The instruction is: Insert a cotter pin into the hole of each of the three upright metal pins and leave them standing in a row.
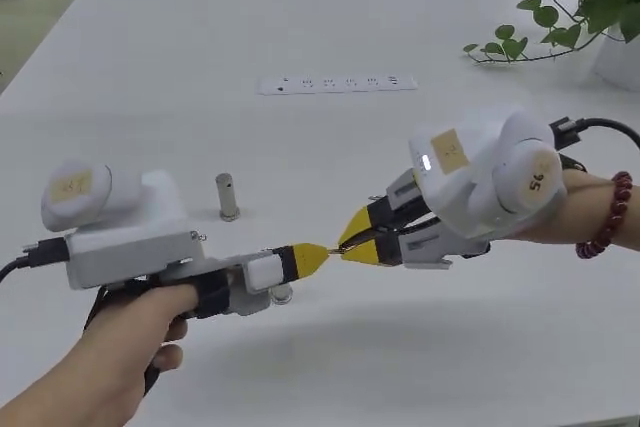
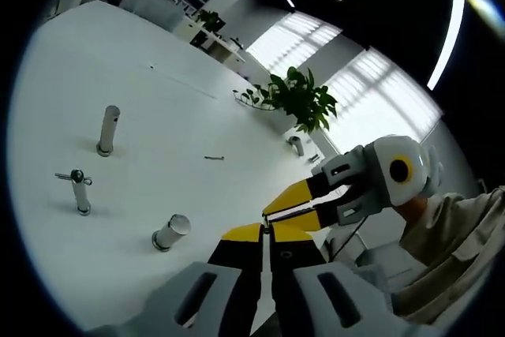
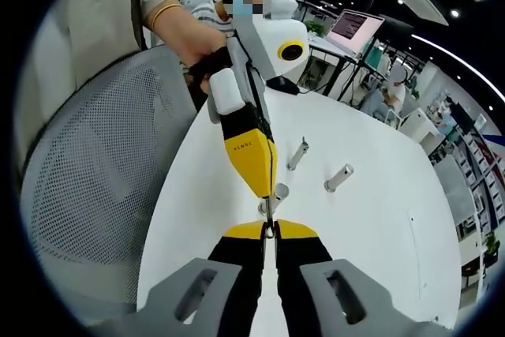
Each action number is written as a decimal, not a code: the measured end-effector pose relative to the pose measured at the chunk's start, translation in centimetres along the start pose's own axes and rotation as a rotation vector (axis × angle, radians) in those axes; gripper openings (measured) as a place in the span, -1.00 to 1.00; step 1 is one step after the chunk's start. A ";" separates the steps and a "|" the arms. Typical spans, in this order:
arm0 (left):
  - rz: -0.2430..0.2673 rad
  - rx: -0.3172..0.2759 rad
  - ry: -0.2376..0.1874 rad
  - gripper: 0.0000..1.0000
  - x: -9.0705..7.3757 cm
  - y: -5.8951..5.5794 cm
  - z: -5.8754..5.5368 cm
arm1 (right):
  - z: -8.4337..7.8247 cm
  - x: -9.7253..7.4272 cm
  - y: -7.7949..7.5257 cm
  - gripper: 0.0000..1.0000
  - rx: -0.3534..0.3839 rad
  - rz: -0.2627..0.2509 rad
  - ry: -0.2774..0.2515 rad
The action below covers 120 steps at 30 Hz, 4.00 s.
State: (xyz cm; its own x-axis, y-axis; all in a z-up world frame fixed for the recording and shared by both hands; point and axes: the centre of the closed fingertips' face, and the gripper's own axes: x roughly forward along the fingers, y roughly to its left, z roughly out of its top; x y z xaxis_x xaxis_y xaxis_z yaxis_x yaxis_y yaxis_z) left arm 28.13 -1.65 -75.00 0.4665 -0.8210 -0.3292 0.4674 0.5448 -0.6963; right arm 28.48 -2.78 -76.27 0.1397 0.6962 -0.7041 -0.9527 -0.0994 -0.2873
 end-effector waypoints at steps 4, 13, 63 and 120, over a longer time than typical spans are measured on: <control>-0.001 0.111 0.014 -1.00 -0.2 0.0 0.1 | 0.0 -0.1 0.2 -0.85 0.040 0.017 -0.010; -0.011 0.295 0.049 -1.00 -0.5 0.2 -0.4 | -0.1 -0.3 0.4 -0.79 0.132 0.063 -0.038; -0.241 0.849 0.072 -1.00 -1.2 -2.5 -2.7 | 0.4 -0.3 4.4 -0.89 0.179 0.262 -0.086; 0.021 0.763 -0.084 -0.40 -2.2 3.4 0.1 | -2.0 -0.3 2.2 -0.96 0.224 0.146 0.074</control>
State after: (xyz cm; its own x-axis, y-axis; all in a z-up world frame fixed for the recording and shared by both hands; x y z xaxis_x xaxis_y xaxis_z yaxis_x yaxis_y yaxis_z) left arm 28.82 2.05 -76.58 0.5224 -0.8098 -0.2672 0.8322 0.5525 -0.0473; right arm 26.89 -4.63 -77.97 0.0084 0.6317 -0.7751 -0.9990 -0.0293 -0.0348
